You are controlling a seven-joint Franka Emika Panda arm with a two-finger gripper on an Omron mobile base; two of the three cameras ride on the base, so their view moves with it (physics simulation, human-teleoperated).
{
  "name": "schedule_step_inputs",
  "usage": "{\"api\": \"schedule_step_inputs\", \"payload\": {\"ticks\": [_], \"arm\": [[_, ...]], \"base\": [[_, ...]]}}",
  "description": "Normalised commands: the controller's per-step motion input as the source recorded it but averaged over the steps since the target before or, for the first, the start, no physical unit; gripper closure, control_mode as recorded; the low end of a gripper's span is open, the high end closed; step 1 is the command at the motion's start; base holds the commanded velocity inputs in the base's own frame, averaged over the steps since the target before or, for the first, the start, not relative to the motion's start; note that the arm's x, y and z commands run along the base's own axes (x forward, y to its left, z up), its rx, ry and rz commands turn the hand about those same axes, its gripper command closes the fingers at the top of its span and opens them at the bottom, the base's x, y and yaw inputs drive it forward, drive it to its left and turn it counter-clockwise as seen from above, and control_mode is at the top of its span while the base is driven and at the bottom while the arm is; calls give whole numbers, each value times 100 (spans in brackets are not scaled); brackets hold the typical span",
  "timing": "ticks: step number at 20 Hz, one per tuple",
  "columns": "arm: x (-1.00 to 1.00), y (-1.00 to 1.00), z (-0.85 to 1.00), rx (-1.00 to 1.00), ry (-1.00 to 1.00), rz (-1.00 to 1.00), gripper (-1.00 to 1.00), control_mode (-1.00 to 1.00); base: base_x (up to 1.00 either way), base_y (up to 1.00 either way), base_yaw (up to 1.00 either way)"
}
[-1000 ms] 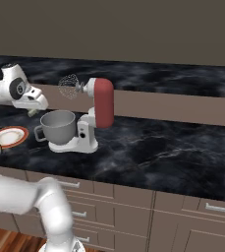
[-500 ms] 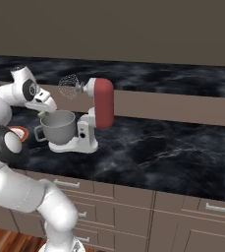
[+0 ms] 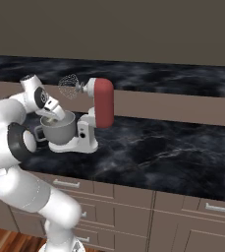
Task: Add butter and sugar cubes to the stand mixer bowl and then turn on the stand mixer to begin making frosting.
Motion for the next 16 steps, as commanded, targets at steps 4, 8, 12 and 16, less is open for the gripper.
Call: {"api": "schedule_step_inputs", "payload": {"ticks": [4, 8, 12, 16], "arm": [[0, -29, -28, 0, 0, -5, 100, -100], [0, -4, -29, 0, 0, -1, 100, -100], [9, 0, -22, 0, 0, 0, 100, -100], [32, 4, -5, 2, 0, -1, 100, -100]], "base": [[0, 0, 0], [0, 0, 0], [0, 0, 0], [0, 0, 0]]}}
